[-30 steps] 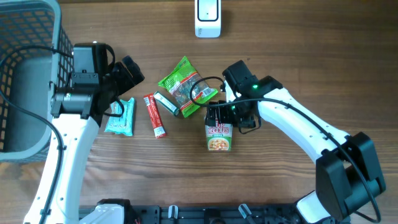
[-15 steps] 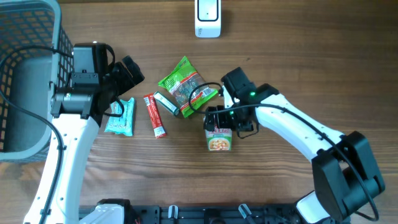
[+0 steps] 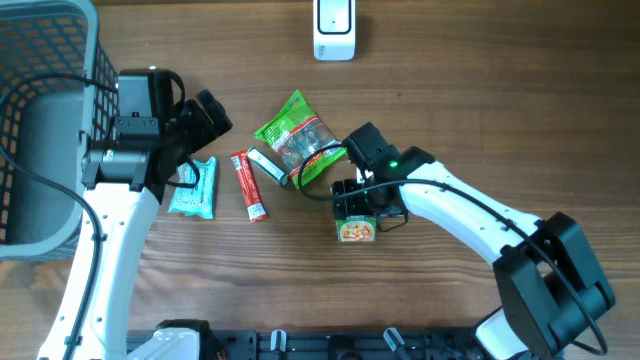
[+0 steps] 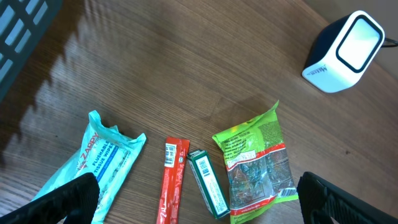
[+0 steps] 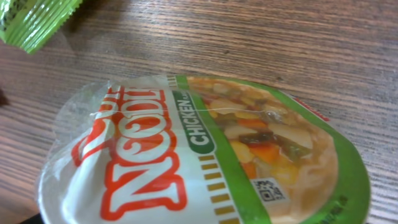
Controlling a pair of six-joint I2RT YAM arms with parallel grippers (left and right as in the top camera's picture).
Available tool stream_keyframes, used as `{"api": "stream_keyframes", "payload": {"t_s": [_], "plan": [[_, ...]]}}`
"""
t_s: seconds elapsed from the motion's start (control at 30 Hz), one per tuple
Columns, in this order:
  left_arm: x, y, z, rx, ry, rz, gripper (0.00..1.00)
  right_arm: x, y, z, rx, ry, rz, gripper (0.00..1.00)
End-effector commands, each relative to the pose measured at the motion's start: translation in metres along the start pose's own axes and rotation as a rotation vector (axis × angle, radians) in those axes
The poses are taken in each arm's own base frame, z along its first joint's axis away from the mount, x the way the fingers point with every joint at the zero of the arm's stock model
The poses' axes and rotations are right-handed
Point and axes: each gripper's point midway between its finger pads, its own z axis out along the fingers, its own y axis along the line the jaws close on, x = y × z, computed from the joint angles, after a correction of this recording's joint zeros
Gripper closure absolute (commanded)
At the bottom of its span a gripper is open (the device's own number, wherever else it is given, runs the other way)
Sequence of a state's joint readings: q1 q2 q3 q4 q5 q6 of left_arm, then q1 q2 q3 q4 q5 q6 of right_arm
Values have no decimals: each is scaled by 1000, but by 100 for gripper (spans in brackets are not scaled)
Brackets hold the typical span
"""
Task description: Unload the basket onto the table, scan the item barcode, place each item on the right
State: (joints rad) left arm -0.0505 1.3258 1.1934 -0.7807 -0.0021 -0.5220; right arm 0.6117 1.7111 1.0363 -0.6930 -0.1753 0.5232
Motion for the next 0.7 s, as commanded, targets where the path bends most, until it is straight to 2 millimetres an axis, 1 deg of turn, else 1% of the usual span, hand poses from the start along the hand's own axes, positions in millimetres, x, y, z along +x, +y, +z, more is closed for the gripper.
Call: {"api": "stream_keyframes", "payload": {"t_s": [0.0, 0.03, 0.07, 0.1, 0.17, 0.27, 0.37, 0.4, 0.47, 0.53, 0.67], "plan": [[-4, -2, -3, 11, -11, -11, 0, -3, -1, 0, 9, -17, 1, 25], [-4, -2, -3, 11, -11, -11, 0, -4, 0, 0, 5, -21, -1, 27], [-4, -2, -3, 11, -11, -11, 0, -5, 2, 0, -2, -25, -2, 27], [-4, -2, -3, 11, -11, -11, 0, -6, 3, 0, -10, -27, -3, 26], [-4, -2, -3, 11, -11, -11, 0, -7, 7, 0, -29, -30, -5, 20], [-4, -2, -3, 11, -11, -11, 0, -7, 7, 0, -29, -29, -5, 19], [-4, -2, -3, 11, -11, -11, 0, -6, 11, -3, -55, -20, -5, 27], [-4, -2, -3, 11, -11, -11, 0, -7, 15, -5, -77, -18, -4, 27], [-4, -2, -3, 11, -11, -11, 0, -12, 26, -17, -148, -25, -4, 28], [-4, -2, -3, 11, -11, -11, 0, -15, 32, -26, -191, -31, -2, 28], [-4, -2, -3, 11, -11, -11, 0, -17, 45, -51, -328, -34, -21, 29]]}}
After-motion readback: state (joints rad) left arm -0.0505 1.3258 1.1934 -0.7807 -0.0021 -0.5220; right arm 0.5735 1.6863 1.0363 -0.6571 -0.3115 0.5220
